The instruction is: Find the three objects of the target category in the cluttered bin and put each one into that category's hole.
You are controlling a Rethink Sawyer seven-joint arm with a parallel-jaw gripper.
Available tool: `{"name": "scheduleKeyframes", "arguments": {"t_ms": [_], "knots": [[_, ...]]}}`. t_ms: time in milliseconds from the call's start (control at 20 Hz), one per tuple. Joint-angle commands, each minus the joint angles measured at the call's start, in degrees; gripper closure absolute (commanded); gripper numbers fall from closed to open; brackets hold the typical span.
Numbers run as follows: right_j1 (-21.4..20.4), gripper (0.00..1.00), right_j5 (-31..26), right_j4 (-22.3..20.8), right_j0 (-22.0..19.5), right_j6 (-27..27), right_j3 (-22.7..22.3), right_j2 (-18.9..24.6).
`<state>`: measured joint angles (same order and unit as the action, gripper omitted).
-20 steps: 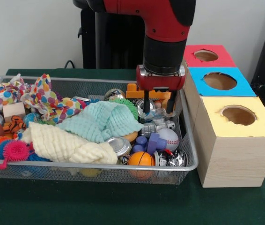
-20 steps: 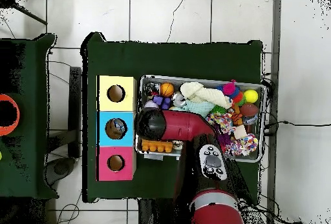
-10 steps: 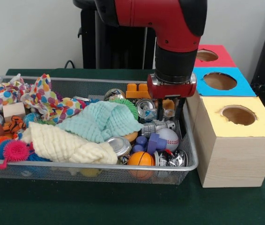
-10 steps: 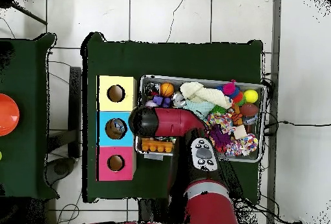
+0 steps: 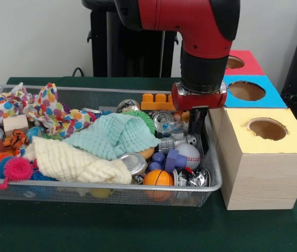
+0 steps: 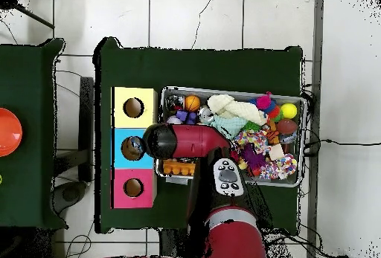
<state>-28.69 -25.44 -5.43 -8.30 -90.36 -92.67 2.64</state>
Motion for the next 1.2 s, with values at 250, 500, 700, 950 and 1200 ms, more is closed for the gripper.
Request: {"name": "scheduleKeyframes", "arguments": {"t_ms": [250, 500, 700, 950, 1200], "knots": [[1.7, 1.00, -3.8, -0.7, -1.8, -3.1, 1.2, 3.8], [1.5, 1.00, -4.4, -0.5, -1.8, -3.2, 1.2, 3.7], [1.5, 1.00, -4.5, -0.7, -1.1, -3.9, 1.5, 2.6], [1.4, 0.00, -3.1, -1.0, -0.3, -5.3, 1.6, 1.2], [1.7, 0.00, -3.0, -1.1, -0.9, -4.5, 1.6, 1.6]]}}
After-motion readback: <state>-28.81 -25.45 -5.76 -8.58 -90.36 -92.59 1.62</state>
